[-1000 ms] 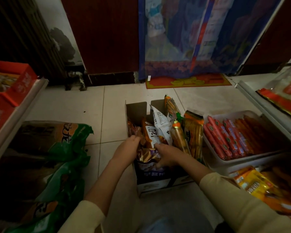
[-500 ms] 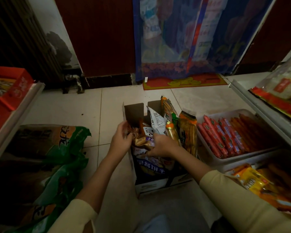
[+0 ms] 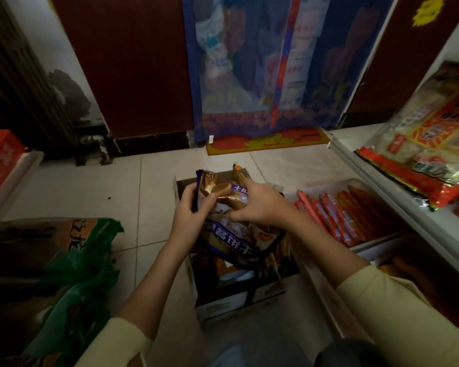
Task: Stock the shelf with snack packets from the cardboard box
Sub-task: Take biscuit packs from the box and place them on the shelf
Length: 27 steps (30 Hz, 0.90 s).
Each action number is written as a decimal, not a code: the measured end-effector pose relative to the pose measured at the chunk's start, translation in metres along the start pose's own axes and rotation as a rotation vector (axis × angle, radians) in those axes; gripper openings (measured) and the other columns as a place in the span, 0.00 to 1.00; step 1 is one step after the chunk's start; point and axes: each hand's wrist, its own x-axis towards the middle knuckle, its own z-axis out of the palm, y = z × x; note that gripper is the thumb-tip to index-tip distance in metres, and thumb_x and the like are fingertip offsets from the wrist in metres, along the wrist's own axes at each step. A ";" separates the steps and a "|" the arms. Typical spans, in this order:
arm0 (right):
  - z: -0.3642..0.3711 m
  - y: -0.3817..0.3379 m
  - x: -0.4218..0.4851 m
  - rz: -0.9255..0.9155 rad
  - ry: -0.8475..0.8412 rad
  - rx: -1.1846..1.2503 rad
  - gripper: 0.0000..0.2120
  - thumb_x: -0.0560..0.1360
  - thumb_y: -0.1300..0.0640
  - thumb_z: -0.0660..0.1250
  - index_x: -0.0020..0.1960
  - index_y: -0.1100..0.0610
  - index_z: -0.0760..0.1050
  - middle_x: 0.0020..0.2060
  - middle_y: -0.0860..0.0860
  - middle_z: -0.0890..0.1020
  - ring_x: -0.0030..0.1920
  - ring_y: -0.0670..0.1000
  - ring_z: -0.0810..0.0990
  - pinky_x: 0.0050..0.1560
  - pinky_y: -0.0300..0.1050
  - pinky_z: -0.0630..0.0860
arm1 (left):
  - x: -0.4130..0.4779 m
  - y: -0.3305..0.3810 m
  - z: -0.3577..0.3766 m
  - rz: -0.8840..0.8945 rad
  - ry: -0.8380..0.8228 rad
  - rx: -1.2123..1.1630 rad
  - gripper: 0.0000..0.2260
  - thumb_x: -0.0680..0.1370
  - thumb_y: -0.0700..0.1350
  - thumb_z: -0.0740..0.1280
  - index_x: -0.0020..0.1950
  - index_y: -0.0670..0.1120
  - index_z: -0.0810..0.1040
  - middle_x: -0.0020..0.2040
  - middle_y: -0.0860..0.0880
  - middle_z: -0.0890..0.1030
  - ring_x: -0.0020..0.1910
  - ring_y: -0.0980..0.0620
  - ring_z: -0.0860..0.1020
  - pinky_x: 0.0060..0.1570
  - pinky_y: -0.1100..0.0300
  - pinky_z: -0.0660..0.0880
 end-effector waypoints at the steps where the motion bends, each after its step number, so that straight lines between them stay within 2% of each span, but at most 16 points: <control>1: -0.010 -0.001 -0.005 0.004 0.018 0.014 0.29 0.66 0.42 0.73 0.59 0.56 0.70 0.48 0.52 0.79 0.47 0.53 0.78 0.44 0.46 0.76 | 0.003 0.007 0.002 0.047 -0.018 0.031 0.21 0.72 0.56 0.69 0.61 0.50 0.72 0.54 0.53 0.80 0.52 0.59 0.80 0.48 0.62 0.77; 3: -0.033 -0.002 -0.016 0.018 0.049 0.027 0.27 0.65 0.42 0.74 0.56 0.56 0.71 0.46 0.51 0.79 0.45 0.52 0.78 0.43 0.46 0.75 | 0.013 0.023 0.006 0.122 -0.069 0.104 0.18 0.72 0.52 0.72 0.59 0.53 0.73 0.52 0.57 0.80 0.49 0.63 0.79 0.45 0.67 0.75; 6: -0.068 0.001 -0.031 0.061 0.099 0.037 0.26 0.63 0.41 0.75 0.54 0.54 0.73 0.44 0.50 0.80 0.43 0.50 0.78 0.43 0.47 0.76 | 0.031 0.052 0.012 0.169 -0.182 0.134 0.20 0.65 0.59 0.72 0.55 0.62 0.73 0.51 0.59 0.81 0.49 0.63 0.79 0.46 0.66 0.77; 7: -0.079 0.003 -0.037 0.066 0.117 0.049 0.26 0.63 0.40 0.76 0.54 0.53 0.74 0.44 0.48 0.80 0.43 0.48 0.79 0.43 0.46 0.76 | 0.036 0.062 0.016 0.166 -0.238 0.127 0.20 0.63 0.61 0.71 0.54 0.62 0.74 0.51 0.59 0.81 0.49 0.63 0.80 0.46 0.66 0.77; 10: -0.116 0.010 -0.060 0.080 0.167 0.048 0.24 0.63 0.42 0.76 0.54 0.50 0.74 0.44 0.43 0.79 0.45 0.45 0.78 0.42 0.40 0.74 | 0.045 0.092 0.040 0.165 -0.429 0.076 0.21 0.61 0.61 0.71 0.52 0.59 0.75 0.47 0.58 0.83 0.46 0.62 0.81 0.44 0.67 0.77; 13: -0.148 0.017 -0.079 0.128 0.137 0.041 0.29 0.64 0.43 0.77 0.61 0.50 0.73 0.53 0.42 0.79 0.53 0.45 0.77 0.55 0.44 0.75 | 0.047 0.115 0.068 0.178 -0.510 0.005 0.22 0.59 0.59 0.73 0.50 0.55 0.77 0.44 0.59 0.84 0.45 0.59 0.82 0.42 0.65 0.77; 15: -0.167 0.027 -0.094 0.149 0.095 0.080 0.29 0.62 0.42 0.77 0.59 0.48 0.76 0.52 0.41 0.82 0.52 0.43 0.80 0.58 0.48 0.76 | 0.045 0.128 0.090 0.172 -0.576 -0.070 0.22 0.60 0.57 0.73 0.51 0.53 0.77 0.45 0.58 0.85 0.46 0.57 0.83 0.43 0.64 0.78; 17: -0.186 0.037 -0.112 0.168 0.088 0.098 0.24 0.62 0.43 0.77 0.56 0.47 0.77 0.47 0.42 0.85 0.48 0.42 0.82 0.57 0.50 0.77 | 0.041 0.138 0.114 0.137 -0.648 -0.135 0.23 0.59 0.55 0.75 0.52 0.52 0.77 0.46 0.54 0.85 0.47 0.52 0.83 0.44 0.60 0.79; 19: -0.201 0.043 -0.132 0.193 0.096 0.094 0.20 0.64 0.47 0.77 0.55 0.47 0.78 0.45 0.42 0.85 0.45 0.41 0.83 0.56 0.48 0.78 | 0.030 0.151 0.137 0.100 -0.687 -0.184 0.25 0.58 0.51 0.79 0.52 0.52 0.77 0.45 0.51 0.85 0.46 0.49 0.83 0.42 0.59 0.79; 23: -0.229 0.051 -0.173 0.249 0.113 0.087 0.22 0.66 0.47 0.76 0.58 0.46 0.77 0.46 0.43 0.86 0.43 0.41 0.84 0.51 0.43 0.80 | 0.008 0.171 0.177 0.108 -0.672 -0.311 0.26 0.56 0.52 0.77 0.52 0.48 0.79 0.46 0.48 0.85 0.44 0.48 0.84 0.41 0.56 0.80; 25: -0.242 0.058 -0.197 0.287 0.195 0.025 0.23 0.65 0.43 0.76 0.58 0.44 0.75 0.46 0.41 0.84 0.44 0.41 0.83 0.50 0.40 0.79 | -0.003 0.179 0.193 0.086 -0.689 -0.379 0.27 0.56 0.52 0.76 0.53 0.46 0.79 0.45 0.47 0.85 0.43 0.46 0.84 0.41 0.53 0.80; 27: -0.254 0.063 -0.223 0.322 0.302 -0.058 0.27 0.65 0.42 0.75 0.62 0.43 0.73 0.50 0.38 0.80 0.47 0.38 0.80 0.48 0.33 0.76 | -0.012 0.185 0.207 0.068 -0.700 -0.459 0.24 0.59 0.49 0.76 0.53 0.45 0.79 0.45 0.45 0.85 0.42 0.45 0.84 0.40 0.53 0.80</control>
